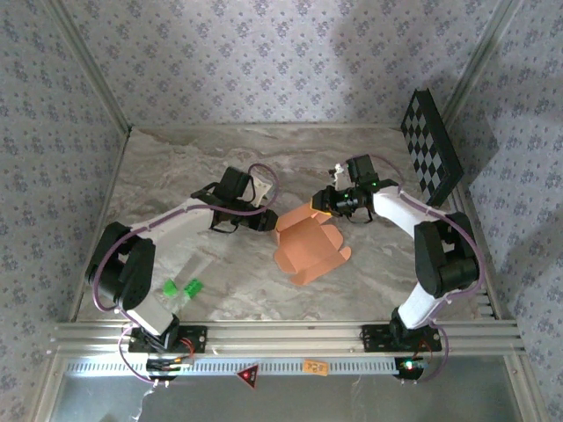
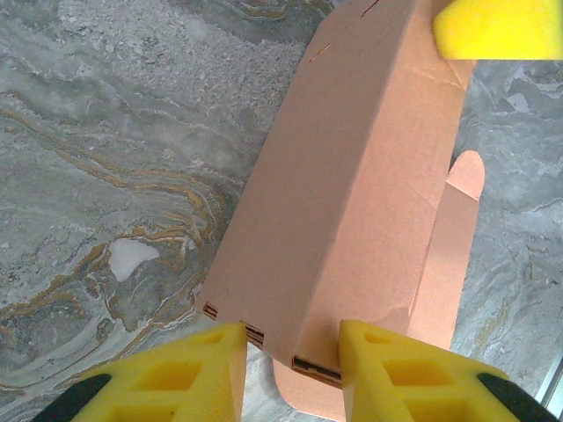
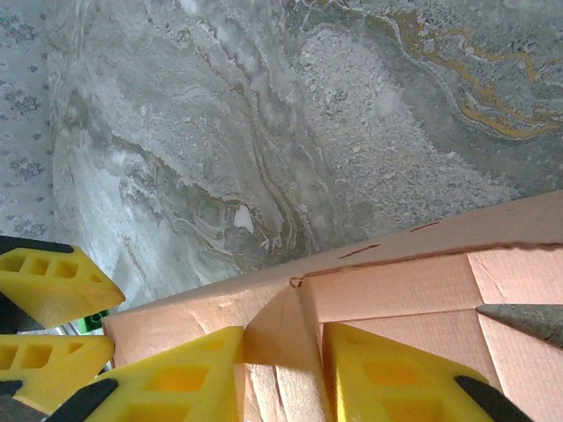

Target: Fold the paper box

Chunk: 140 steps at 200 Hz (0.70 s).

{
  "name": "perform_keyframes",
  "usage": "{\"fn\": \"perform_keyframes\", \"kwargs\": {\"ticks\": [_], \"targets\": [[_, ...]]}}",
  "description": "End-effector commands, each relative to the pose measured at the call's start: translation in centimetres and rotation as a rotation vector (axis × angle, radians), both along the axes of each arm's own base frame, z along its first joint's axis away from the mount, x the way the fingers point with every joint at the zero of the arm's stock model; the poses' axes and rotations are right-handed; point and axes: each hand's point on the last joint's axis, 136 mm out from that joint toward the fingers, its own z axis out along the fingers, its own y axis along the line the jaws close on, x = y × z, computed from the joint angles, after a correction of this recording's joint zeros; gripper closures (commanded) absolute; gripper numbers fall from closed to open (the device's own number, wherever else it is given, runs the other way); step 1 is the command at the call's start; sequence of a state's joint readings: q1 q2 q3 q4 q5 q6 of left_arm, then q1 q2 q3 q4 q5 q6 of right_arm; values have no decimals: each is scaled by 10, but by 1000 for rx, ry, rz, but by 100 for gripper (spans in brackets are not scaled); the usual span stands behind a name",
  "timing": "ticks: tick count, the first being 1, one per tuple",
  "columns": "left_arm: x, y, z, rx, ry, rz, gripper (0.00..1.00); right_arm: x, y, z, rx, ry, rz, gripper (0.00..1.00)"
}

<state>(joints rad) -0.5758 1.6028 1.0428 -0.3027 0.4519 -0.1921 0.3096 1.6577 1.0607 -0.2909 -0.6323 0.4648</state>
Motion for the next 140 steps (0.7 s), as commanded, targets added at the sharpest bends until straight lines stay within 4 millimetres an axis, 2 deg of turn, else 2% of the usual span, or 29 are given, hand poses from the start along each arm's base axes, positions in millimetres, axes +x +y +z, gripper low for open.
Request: {"fn": "perform_keyframes", "kwargs": {"ticks": [1,31,46,72,99,140], "targets": [[-13,23,-36,148,83,19,67,-8,-4,2,-17,17,-5,73],[-13,23,-35,149,81,20,67,-8,-15,6,-87,-12,-28,65],[-12,23,-35,151,79,21,67,-11,-22,12,-117,-35,-44,58],[-12,24,-35,153,81,23,67,-18,-35,18,-159,-71,-81,52],[-12,24,-36,157,82,24,67,-24,-49,8,-190,-85,-145,50],[-12,25,-38,164,83,23,67,-17,-51,-19,-122,-83,-196,49]]}}
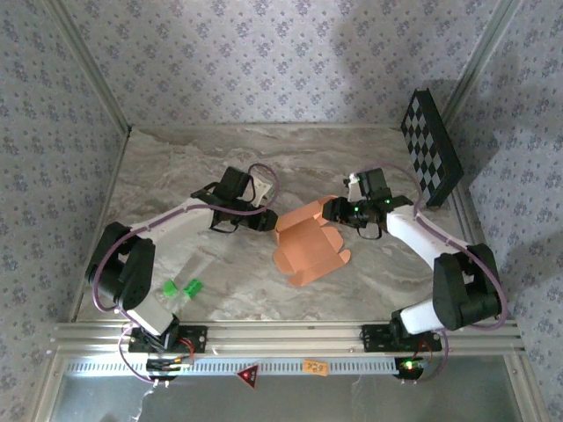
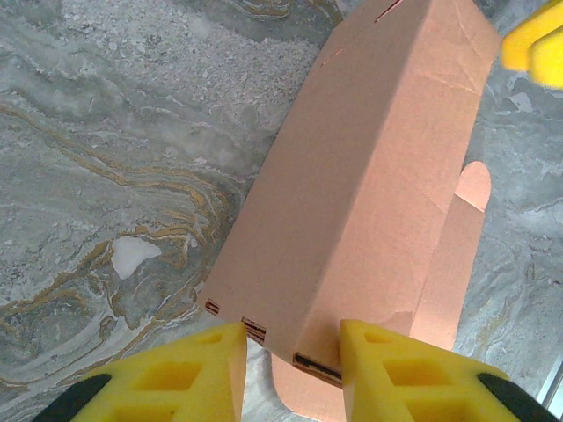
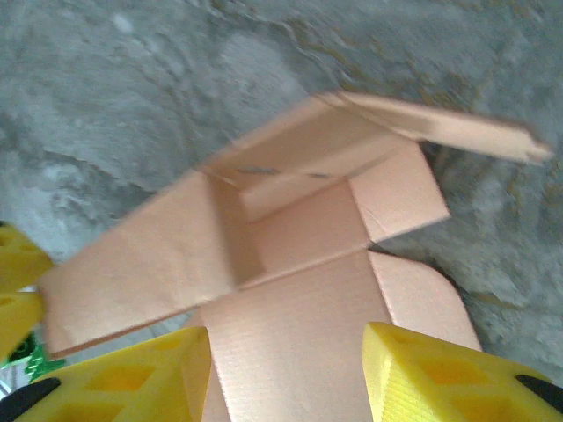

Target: Fold the paper box

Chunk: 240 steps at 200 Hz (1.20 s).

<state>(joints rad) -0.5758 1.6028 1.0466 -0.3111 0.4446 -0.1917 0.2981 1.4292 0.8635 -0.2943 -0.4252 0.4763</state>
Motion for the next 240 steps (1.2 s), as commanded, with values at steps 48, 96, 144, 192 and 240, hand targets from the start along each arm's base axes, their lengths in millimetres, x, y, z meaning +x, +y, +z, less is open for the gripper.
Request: {"fn": "perform_keyframes", "kwargs": {"ticks": [48,96,144,192,240], "targets": [[-12,23,-39,160,87,16,68,34,-13,-33,80,-73,-105,50],[-12,24,-39,161,86,16,70,49,-15,-50,142,-99,-127,54],[-12,23,-39,156,89,15,70,52,-7,-59,200,-98,-114,57],[-12,22,-37,155,86,16,70,48,-3,-56,238,-92,-111,62],[-12,23,-39,156,89,16,70,40,1,-41,273,-108,-112,63]]}}
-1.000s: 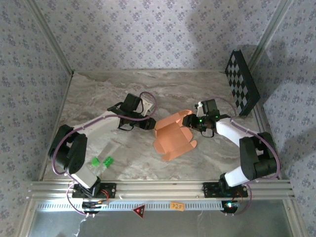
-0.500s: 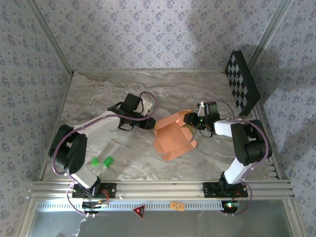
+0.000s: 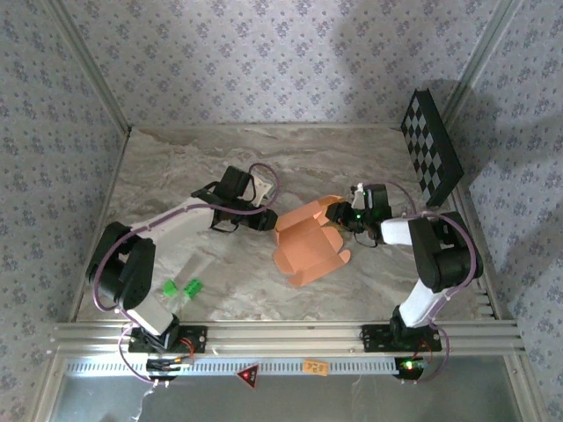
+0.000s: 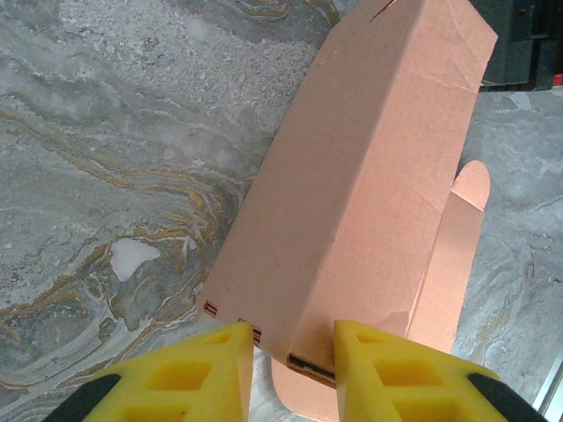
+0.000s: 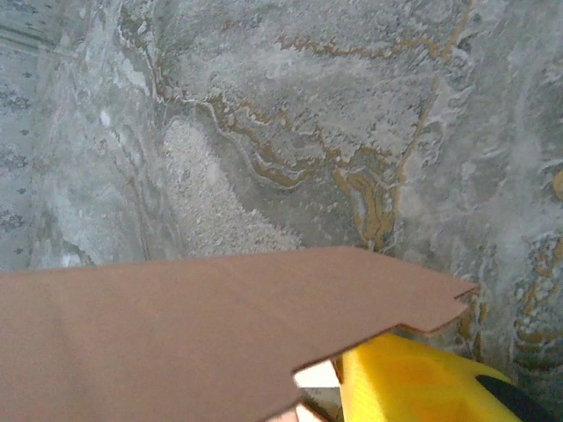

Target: Fold the paper box

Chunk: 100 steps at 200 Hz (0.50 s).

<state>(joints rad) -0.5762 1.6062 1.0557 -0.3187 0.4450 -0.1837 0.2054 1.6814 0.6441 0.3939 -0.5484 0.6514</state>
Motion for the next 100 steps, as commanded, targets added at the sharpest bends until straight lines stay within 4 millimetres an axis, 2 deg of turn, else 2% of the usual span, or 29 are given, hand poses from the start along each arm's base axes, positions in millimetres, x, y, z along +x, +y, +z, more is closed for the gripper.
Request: {"fn": "perform_keyframes", "kwargs": {"ticks": [1,38,100], "targets": [[-13,23,-40,154,92,23,70,-4,7,18,49,-31,12,63],[-13,23,-40,153,93,23,70,-7,13,24,71,-40,18,63],[-13,23,-39,148,94,23,70,-13,27,17,112,-6,26,65]]}}
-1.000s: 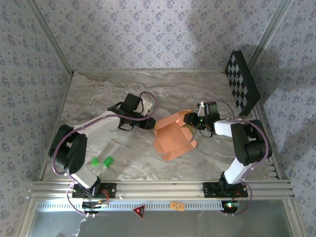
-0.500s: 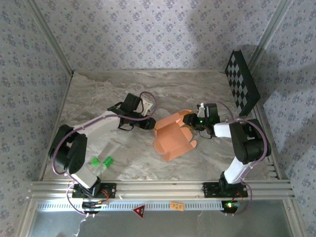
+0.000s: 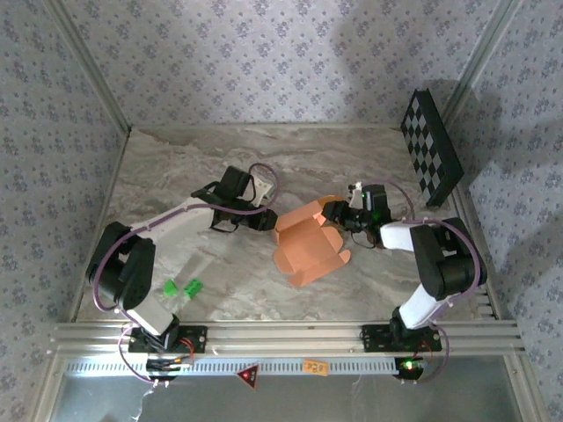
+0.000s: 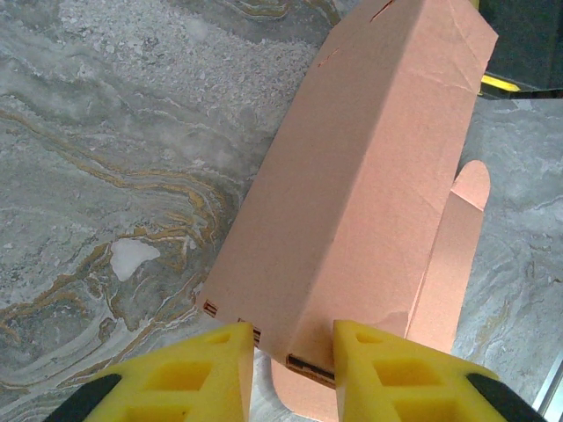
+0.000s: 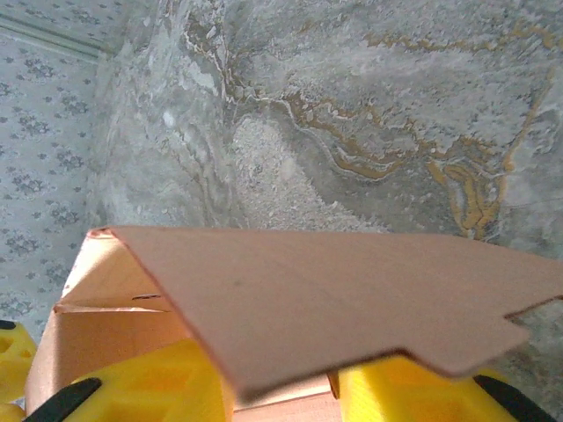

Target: Fold the paper box

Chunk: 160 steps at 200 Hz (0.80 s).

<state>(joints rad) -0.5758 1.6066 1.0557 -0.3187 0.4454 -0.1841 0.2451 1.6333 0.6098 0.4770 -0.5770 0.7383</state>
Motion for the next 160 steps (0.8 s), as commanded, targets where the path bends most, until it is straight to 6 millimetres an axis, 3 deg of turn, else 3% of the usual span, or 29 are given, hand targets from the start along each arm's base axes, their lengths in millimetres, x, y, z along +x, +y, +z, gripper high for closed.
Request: {"fn": "perform_keyframes", "kwargs": {"ticks": [1,160], "targets": [[-13,23,-39,148,93,23,70,-6,8,-5,27,27,12,65],[-14,23,-36,147,93,22,70,-11,31,-23,108,92,20,71]]}}
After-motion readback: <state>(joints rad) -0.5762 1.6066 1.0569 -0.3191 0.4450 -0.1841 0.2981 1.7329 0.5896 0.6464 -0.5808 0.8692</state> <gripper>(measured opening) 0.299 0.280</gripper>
